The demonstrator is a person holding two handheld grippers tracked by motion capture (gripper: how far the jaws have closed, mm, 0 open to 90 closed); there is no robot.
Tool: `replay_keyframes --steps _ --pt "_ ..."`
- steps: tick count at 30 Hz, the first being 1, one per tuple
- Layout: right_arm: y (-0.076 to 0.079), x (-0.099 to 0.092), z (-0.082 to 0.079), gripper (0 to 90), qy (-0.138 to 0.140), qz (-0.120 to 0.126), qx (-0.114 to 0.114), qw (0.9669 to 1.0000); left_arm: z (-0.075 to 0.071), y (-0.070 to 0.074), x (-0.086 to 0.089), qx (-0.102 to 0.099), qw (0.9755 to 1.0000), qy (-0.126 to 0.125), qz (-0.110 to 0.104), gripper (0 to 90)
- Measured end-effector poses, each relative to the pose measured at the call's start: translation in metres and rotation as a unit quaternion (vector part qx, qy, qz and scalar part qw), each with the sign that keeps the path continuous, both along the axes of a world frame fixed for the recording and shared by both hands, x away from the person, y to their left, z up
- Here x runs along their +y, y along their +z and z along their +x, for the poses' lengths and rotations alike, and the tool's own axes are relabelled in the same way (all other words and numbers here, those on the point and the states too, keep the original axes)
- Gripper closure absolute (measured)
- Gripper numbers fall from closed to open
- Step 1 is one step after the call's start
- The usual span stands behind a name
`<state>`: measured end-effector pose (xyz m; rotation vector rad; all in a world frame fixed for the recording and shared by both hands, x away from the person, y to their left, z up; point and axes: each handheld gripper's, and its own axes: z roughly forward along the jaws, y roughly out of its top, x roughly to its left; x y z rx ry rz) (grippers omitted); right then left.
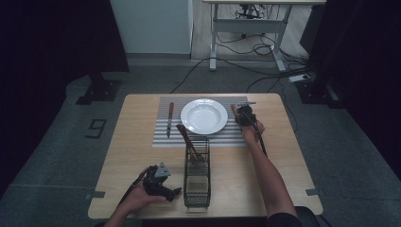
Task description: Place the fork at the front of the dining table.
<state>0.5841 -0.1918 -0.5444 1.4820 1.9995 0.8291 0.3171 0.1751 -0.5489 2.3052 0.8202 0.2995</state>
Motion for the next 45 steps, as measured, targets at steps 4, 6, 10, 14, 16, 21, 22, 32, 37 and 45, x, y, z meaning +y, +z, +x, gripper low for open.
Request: replay_keyframes --steps 4,6,10,14,16,21,22,32,37,45 --pt "-0.002 -0.002 0.003 76.4 -0.014 0.021 -0.004 0.9997 0.0 0.0 0.0 0.0 1.0 0.0 0.0 0.0" --pt "-0.003 -0.004 0.005 76.4 -0.016 0.028 -0.007 0.9995 0.0 0.0 0.0 0.0 1.0 0.0 0.0 0.0" --pt "-0.004 -0.007 0.006 74.0 -0.017 0.044 -0.006 0.9989 0.0 0.0 0.0 0.0 1.0 0.0 0.0 0.0" --pt "0.0 -0.012 0.003 58.0 -0.023 0.062 -0.012 0.9977 0.0 0.0 0.0 0.0 1.0 0.0 0.0 0.0" --pt "0.005 -0.016 -0.002 55.3 -0.024 0.062 -0.014 0.9977 0.0 0.0 0.0 0.0 1.0 0.0 0.0 0.0" --pt "0.014 -0.029 -0.018 48.0 -0.015 0.081 -0.027 0.9962 0.0 0.0 0.0 0.0 1.0 0.0 0.0 0.0" --pt "0.015 -0.032 -0.021 47.6 -0.01 0.087 -0.026 0.9958 0.0 0.0 0.0 0.0 1.0 0.0 0.0 0.0" --pt "0.016 -0.043 -0.042 41.2 0.036 0.089 -0.004 0.9954 0.0 0.0 0.0 0.0 1.0 0.0 0.0 0.0" --pt "0.009 -0.038 -0.044 41.1 0.062 0.094 0.031 0.9931 0.0 0.0 0.0 0.0 1.0 0.0 0.0 0.0" --pt "0.0 -0.031 -0.047 43.5 0.066 0.074 0.034 0.9945 0.0 0.0 0.0 0.0 1.0 0.002 0.0 0.0"
